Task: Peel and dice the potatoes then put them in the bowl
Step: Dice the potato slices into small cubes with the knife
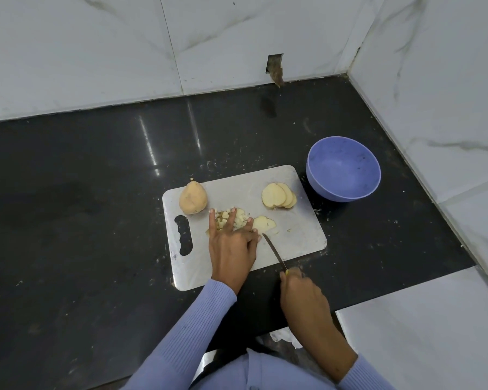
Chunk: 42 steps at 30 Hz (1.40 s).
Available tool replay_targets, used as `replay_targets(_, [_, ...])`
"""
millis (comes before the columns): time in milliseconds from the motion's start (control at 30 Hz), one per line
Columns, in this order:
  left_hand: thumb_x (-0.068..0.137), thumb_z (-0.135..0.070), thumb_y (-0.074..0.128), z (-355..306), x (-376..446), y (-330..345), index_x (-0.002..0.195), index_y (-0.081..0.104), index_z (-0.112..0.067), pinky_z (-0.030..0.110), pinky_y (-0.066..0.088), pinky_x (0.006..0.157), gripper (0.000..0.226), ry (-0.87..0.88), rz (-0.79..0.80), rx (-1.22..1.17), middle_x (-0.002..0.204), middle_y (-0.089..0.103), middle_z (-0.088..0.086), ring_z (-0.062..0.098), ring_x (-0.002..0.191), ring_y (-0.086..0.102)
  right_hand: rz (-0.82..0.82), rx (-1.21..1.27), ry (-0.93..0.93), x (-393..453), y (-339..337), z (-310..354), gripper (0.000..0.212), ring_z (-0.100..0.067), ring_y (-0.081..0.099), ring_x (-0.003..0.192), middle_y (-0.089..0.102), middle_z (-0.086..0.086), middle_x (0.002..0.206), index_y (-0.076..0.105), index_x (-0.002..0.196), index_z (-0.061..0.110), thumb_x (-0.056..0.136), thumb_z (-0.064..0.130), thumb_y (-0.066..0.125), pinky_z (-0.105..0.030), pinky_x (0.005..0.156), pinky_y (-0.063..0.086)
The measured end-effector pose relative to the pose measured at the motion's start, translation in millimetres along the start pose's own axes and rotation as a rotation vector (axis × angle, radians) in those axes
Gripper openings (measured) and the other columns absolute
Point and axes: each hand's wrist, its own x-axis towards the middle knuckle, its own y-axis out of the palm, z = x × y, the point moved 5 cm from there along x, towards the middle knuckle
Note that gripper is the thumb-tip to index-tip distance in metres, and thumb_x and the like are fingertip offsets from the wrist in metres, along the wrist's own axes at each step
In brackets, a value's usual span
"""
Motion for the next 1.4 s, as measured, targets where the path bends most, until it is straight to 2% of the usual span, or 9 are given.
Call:
replay_targets(100, [0.076, -0.019, 0.079, 0.1, -1.1, 0.0, 0.067, 0.076, -0.022, 0.048, 0.005, 0.116, 0.01, 0.019, -0.017, -0.033, 0.098, 0.073, 0.0, 0.031, 0.115, 0.06, 0.031, 0.0, -0.008, -6.6, -3.2, -5.5, 0.035, -0.025, 0.062, 0.097, 0.064, -0.007, 0.105, 0.047, 0.11, 0.01, 0.104, 0.034, 0.021, -0.03, 0.074, 0.043])
replay_targets(167, [0.076, -0.018, 0.079, -0.1, -2.3, -0.5, 0.069, 0.076, -0.022, 0.048, 0.002, 0.117, 0.009, 0.046, -0.036, -0.059, 0.112, 0.069, 0.002, 0.031, 0.123, 0.053, 0.007, 0.046, -0.015, -4.8, -10.4, -5.6, 0.037, -0.025, 0.062, 0.093, 0.064, -0.008, 0.101, 0.05, 0.106, 0.01, 0.104, 0.036, 0.023, -0.03, 0.074, 0.043])
replay_targets(267, [0.077, -0.022, 0.078, 3.7, -3.5, -2.7, 0.068, 0.076, -0.024, 0.05, -0.003, 0.116, 0.009, 0.006, -0.074, -0.105, 0.141, 0.049, 0.008, 0.034, 0.139, 0.031, -0.063, 0.109, -0.045, 6.4, -22.8, 3.4, 0.037, -0.022, 0.062, 0.084, 0.062, -0.007, 0.091, 0.051, 0.102, 0.011, 0.103, 0.037, 0.025, -0.032, 0.074, 0.05])
replay_targets(333, [0.075, -0.026, 0.079, 8.0, -4.1, -4.1, 0.068, 0.076, -0.027, 0.05, -0.006, 0.115, 0.008, -0.055, -0.1, -0.146, 0.148, 0.038, 0.008, 0.032, 0.143, 0.021, -0.075, 0.134, -0.072, 16.8, -25.7, 12.7, 0.037, -0.02, 0.061, 0.08, 0.058, -0.005, 0.084, 0.051, 0.102, 0.011, 0.103, 0.037, 0.025, -0.031, 0.07, 0.048])
replay_targets(500, [0.071, -0.031, 0.081, 18.9, -2.6, -1.1, 0.069, 0.075, -0.032, 0.042, -0.017, 0.114, 0.006, -0.204, -0.086, -0.211, 0.152, 0.03, 0.005, 0.028, 0.146, 0.01, -0.088, 0.138, -0.117, 32.9, -23.5, 28.1, 0.037, -0.021, 0.051, 0.076, 0.061, -0.009, 0.093, 0.051, 0.102, 0.009, 0.103, 0.035, 0.025, -0.029, 0.065, 0.037])
replay_targets(667, [0.067, -0.036, 0.083, 24.1, 1.3, 3.1, 0.07, 0.074, -0.037, 0.038, -0.025, 0.11, 0.009, -0.296, -0.024, -0.224, 0.156, 0.019, 0.001, 0.023, 0.147, -0.002, -0.054, 0.129, -0.106, 35.9, -17.2, 29.5, 0.038, -0.025, 0.059, 0.087, 0.061, -0.009, 0.095, 0.051, 0.106, 0.008, 0.104, 0.035, 0.024, -0.029, 0.066, 0.037])
replay_targets(1033, [0.068, -0.037, 0.082, 21.1, 4.7, -0.6, 0.069, 0.075, -0.034, 0.038, -0.024, 0.111, 0.008, -0.298, -0.004, -0.201, 0.159, 0.009, 0.004, 0.024, 0.146, -0.008, -0.008, -0.022, -0.058, 10.4, -1.5, 15.7, 0.033, -0.025, 0.062, 0.097, 0.064, -0.008, 0.104, 0.046, 0.109, 0.01, 0.105, 0.031, 0.02, -0.029, 0.07, 0.039])
replay_targets(1200, [0.069, -0.037, 0.082, 21.8, 3.8, 0.0, 0.069, 0.074, -0.034, 0.037, -0.025, 0.11, 0.008, -0.304, 0.015, -0.194, 0.159, 0.007, 0.003, 0.022, 0.146, -0.011, 0.041, -0.033, -0.026, -8.4, 2.0, -1.2, 0.033, -0.024, 0.063, 0.095, 0.064, -0.006, 0.104, 0.045, 0.108, 0.012, 0.104, 0.034, 0.02, -0.031, 0.077, 0.047])
replay_targets(1400, [0.069, -0.032, 0.082, 21.0, -2.4, -3.5, 0.071, 0.075, -0.035, 0.036, -0.025, 0.11, 0.008, -0.315, -0.027, -0.244, 0.158, 0.012, 0.004, 0.022, 0.146, -0.008, -0.02, 0.063, -0.088, -3.8, -15.4, 4.5, 0.033, -0.021, 0.058, 0.08, 0.056, -0.004, 0.085, 0.045, 0.095, 0.014, 0.103, 0.037, 0.023, -0.027, 0.066, 0.039])
